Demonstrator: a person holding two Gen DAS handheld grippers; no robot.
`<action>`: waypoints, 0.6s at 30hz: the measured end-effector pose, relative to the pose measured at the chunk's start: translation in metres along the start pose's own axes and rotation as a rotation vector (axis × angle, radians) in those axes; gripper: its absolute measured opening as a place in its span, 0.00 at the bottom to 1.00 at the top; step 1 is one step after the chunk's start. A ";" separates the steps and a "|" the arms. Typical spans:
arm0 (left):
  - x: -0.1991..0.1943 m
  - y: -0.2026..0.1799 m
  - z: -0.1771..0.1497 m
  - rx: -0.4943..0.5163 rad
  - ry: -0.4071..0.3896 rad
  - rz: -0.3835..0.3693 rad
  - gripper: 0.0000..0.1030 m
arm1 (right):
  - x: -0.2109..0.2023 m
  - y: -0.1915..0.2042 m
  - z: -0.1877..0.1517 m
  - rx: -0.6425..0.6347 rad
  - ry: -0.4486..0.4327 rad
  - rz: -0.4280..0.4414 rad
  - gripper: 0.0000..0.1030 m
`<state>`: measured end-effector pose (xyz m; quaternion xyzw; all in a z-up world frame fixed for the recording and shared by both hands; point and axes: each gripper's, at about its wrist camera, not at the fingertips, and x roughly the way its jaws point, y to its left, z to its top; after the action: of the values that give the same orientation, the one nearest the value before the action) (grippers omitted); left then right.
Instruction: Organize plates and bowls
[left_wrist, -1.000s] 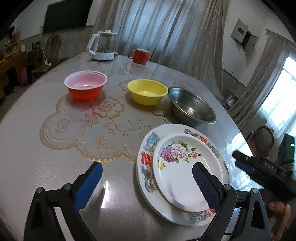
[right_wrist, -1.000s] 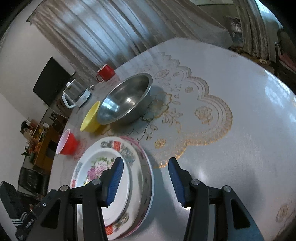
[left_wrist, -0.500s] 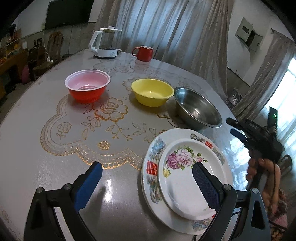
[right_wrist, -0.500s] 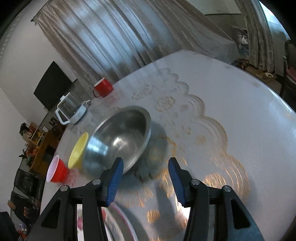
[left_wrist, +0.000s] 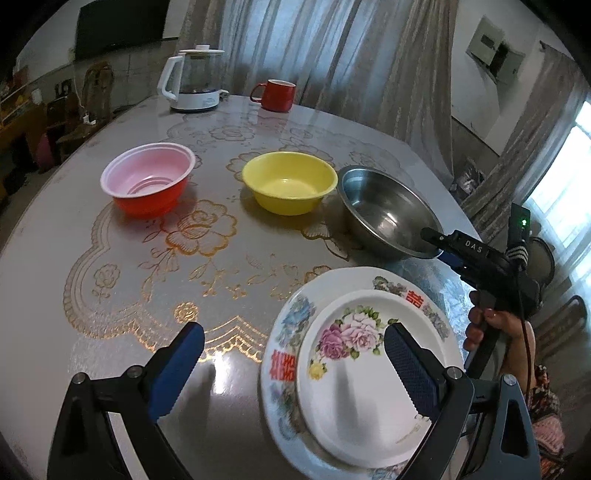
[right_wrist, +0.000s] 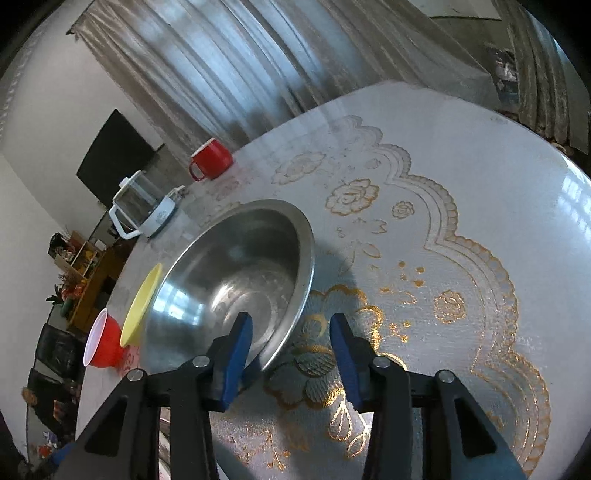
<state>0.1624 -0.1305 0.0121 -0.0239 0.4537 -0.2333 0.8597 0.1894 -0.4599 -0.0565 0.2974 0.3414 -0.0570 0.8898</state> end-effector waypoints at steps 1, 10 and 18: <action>0.001 -0.003 0.003 0.004 0.003 -0.006 0.96 | -0.001 0.000 -0.001 -0.002 -0.005 0.005 0.38; 0.018 -0.027 0.038 0.063 0.000 0.010 0.96 | 0.000 -0.014 -0.016 0.031 0.002 0.030 0.27; 0.046 -0.053 0.069 0.103 0.009 0.023 0.96 | -0.001 -0.027 -0.017 0.095 -0.007 0.084 0.25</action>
<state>0.2194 -0.2092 0.0307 0.0266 0.4452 -0.2466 0.8604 0.1706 -0.4724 -0.0788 0.3533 0.3226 -0.0367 0.8774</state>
